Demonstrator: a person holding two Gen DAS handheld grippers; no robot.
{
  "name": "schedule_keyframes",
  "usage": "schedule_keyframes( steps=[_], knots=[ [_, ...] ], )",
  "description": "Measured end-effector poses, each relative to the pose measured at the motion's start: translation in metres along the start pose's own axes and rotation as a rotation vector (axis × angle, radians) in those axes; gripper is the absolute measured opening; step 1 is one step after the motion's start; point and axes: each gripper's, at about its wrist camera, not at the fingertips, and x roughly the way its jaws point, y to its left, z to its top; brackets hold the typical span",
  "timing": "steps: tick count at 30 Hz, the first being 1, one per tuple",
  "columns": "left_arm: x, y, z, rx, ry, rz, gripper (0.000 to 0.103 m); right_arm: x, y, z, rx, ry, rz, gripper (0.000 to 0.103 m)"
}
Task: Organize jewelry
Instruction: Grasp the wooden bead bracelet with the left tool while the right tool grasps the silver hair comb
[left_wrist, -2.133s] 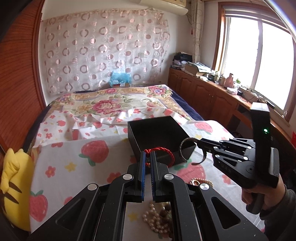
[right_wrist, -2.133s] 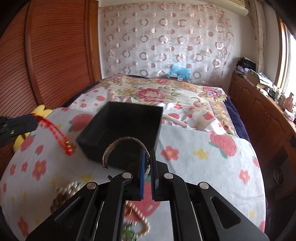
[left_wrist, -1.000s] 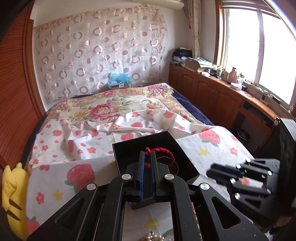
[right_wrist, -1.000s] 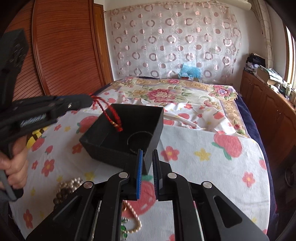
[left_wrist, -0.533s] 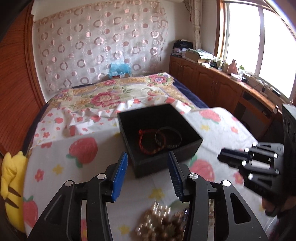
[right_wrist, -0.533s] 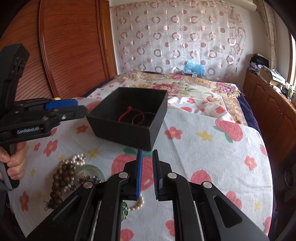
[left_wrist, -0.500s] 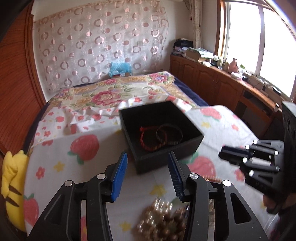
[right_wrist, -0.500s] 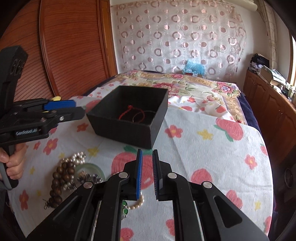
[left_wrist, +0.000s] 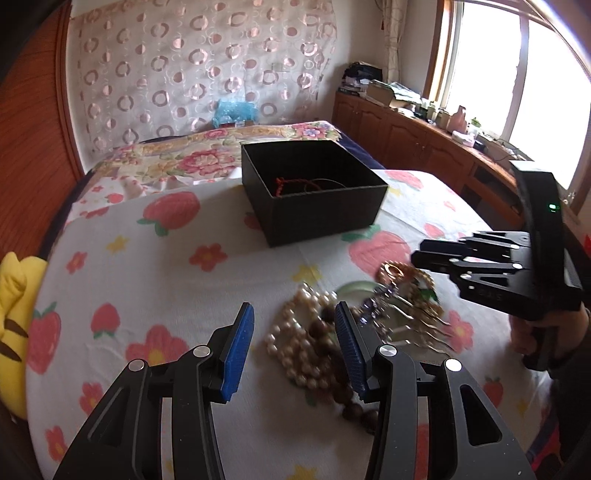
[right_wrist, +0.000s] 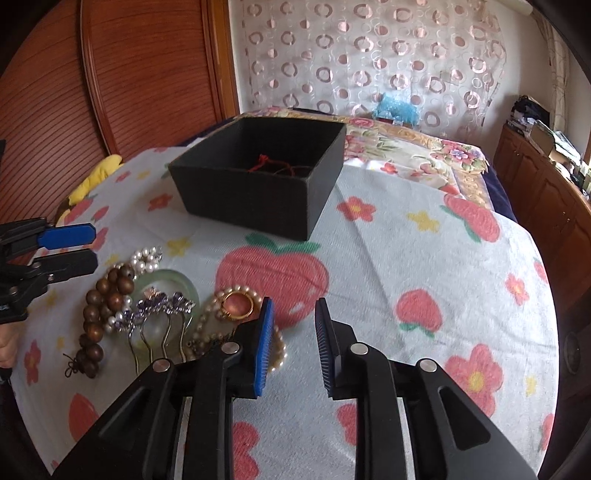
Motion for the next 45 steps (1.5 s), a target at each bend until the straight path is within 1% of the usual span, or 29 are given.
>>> schedule_keyframes(
  steps=[6, 12, 15, 17, 18, 19, 21, 23, 26, 29, 31, 33, 34, 35, 36, 37, 42, 45],
  knots=[
    [0.001, -0.009, -0.014, -0.001, 0.028, -0.035, 0.041, 0.003, 0.001, -0.001, -0.017, 0.026, 0.000, 0.025],
    [0.008, -0.010, -0.010, -0.022, 0.048, -0.060, 0.040, 0.004, 0.005, -0.002, -0.038, 0.028, -0.023, 0.025],
    [0.015, -0.007, -0.006, -0.050, 0.068, -0.094, 0.034, 0.004, 0.005, -0.002, -0.038, 0.027, -0.024, 0.025],
    [0.016, -0.006, -0.005, -0.067, 0.066, -0.102, 0.029, 0.004, 0.006, -0.002, -0.035, 0.027, -0.022, 0.025],
    [0.016, -0.005, -0.005, -0.073, 0.067, -0.110, 0.024, 0.004, 0.006, -0.002, -0.035, 0.027, -0.022, 0.025],
    [0.016, -0.005, -0.005, -0.081, 0.071, -0.125, 0.021, 0.004, 0.006, -0.002, -0.036, 0.027, -0.023, 0.025],
    [0.013, -0.005, -0.006, -0.074, 0.066, -0.116, 0.020, 0.003, 0.006, -0.002, -0.039, 0.028, -0.027, 0.025],
    [0.008, -0.007, -0.005, -0.061, 0.046, -0.097, 0.013, 0.003, 0.006, -0.002, -0.038, 0.027, -0.025, 0.025],
    [-0.009, -0.010, -0.003, -0.048, 0.000, -0.090, 0.012, 0.004, 0.006, -0.001, -0.035, 0.027, -0.025, 0.024],
    [-0.030, -0.016, -0.001, -0.018, -0.055, -0.068, 0.012, 0.003, 0.006, -0.001, -0.033, 0.024, -0.028, 0.024],
    [-0.042, -0.017, -0.001, -0.014, -0.082, -0.064, 0.012, -0.002, 0.005, -0.002, -0.034, 0.001, -0.038, 0.025],
    [-0.055, -0.016, -0.001, -0.016, -0.112, -0.069, 0.012, -0.009, 0.006, -0.001, -0.022, -0.020, -0.022, 0.026],
    [-0.063, -0.015, -0.001, -0.018, -0.128, -0.070, 0.012, -0.013, 0.010, -0.001, -0.024, -0.033, -0.012, 0.035],
    [-0.068, -0.014, -0.001, -0.019, -0.141, -0.070, 0.012, -0.018, 0.016, -0.001, -0.034, -0.049, -0.005, 0.041],
    [-0.071, -0.014, 0.000, -0.020, -0.149, -0.070, 0.012, -0.023, 0.021, -0.002, -0.042, -0.061, 0.010, 0.051],
    [-0.075, -0.013, 0.001, -0.021, -0.160, -0.069, 0.012, -0.025, 0.024, -0.003, -0.048, -0.067, 0.024, 0.054],
    [-0.097, -0.010, 0.005, -0.026, -0.217, -0.056, 0.012, -0.025, 0.051, -0.005, -0.095, -0.056, 0.095, 0.055],
    [-0.105, -0.006, 0.006, -0.029, -0.234, -0.050, 0.012, -0.022, 0.063, -0.007, -0.120, -0.045, 0.113, 0.055]
  ],
)
